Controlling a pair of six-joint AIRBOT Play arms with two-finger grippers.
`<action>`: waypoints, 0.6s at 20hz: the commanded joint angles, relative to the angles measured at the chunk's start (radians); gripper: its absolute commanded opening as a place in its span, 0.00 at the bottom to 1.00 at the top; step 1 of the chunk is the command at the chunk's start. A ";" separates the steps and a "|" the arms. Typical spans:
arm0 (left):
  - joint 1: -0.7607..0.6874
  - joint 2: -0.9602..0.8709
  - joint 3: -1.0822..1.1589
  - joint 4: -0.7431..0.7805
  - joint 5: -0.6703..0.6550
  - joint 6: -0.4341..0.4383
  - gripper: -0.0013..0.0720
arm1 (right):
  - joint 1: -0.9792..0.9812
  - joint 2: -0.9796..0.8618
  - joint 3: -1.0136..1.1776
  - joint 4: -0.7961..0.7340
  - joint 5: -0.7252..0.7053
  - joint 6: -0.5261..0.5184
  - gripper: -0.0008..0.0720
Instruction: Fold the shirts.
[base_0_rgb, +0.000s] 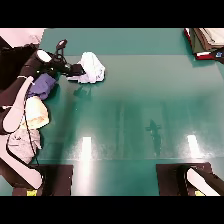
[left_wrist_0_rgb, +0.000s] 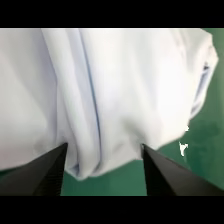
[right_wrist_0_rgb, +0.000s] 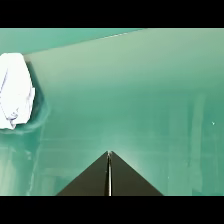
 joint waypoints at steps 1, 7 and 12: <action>-0.025 -0.048 -0.001 -0.009 0.072 0.009 0.77 | 0.001 -0.001 0.000 0.000 0.013 0.000 0.04; -0.040 -0.055 0.058 -0.019 -0.006 0.011 0.05 | 0.001 0.000 0.000 0.000 0.013 0.000 0.04; -0.040 -0.052 0.405 -0.058 -0.288 0.012 0.05 | 0.001 0.000 0.020 0.002 0.005 0.000 0.04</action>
